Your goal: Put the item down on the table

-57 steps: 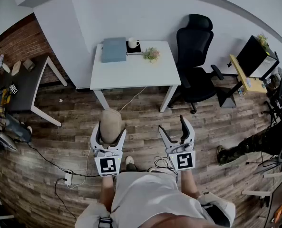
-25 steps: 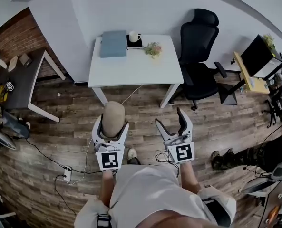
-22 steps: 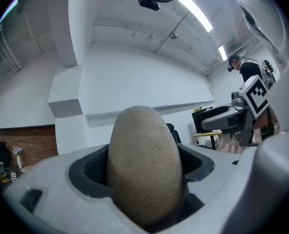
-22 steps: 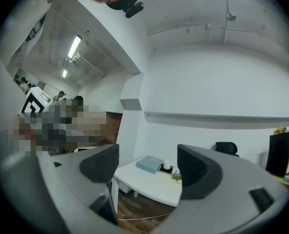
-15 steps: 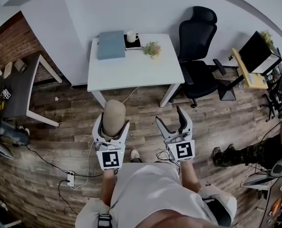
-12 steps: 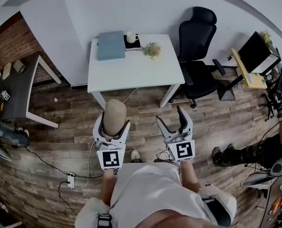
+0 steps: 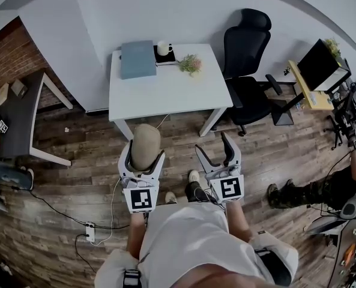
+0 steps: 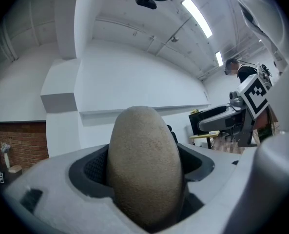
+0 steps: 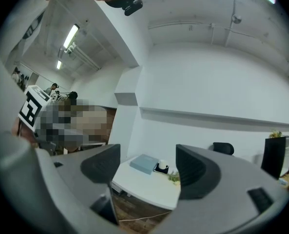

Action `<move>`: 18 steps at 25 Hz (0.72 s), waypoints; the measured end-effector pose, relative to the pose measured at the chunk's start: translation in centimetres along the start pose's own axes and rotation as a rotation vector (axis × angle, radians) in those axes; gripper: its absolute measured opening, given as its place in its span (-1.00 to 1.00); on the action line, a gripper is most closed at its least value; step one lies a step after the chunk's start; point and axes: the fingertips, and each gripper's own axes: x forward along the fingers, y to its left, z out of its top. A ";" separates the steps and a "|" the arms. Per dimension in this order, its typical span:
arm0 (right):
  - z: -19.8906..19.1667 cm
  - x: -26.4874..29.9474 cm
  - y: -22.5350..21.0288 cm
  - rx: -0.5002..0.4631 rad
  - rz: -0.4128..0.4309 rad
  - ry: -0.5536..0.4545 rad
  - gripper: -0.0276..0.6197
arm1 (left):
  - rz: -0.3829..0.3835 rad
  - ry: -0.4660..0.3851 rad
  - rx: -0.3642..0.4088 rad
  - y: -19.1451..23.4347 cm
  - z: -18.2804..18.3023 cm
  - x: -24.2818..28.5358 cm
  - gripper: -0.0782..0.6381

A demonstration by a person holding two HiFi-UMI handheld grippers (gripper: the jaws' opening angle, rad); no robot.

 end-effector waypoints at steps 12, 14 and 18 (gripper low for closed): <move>-0.6 4.9 -1.6 0.009 0.029 -0.015 0.18 | 0.022 0.013 -0.008 1.8 -0.7 4.1 0.36; -0.9 6.1 -2.1 0.011 0.039 -0.011 0.18 | 0.031 0.022 -0.009 2.3 -0.9 5.1 0.36; -1.3 8.8 -3.1 0.019 0.061 -0.017 0.18 | 0.040 0.027 0.013 3.4 -1.4 7.5 0.36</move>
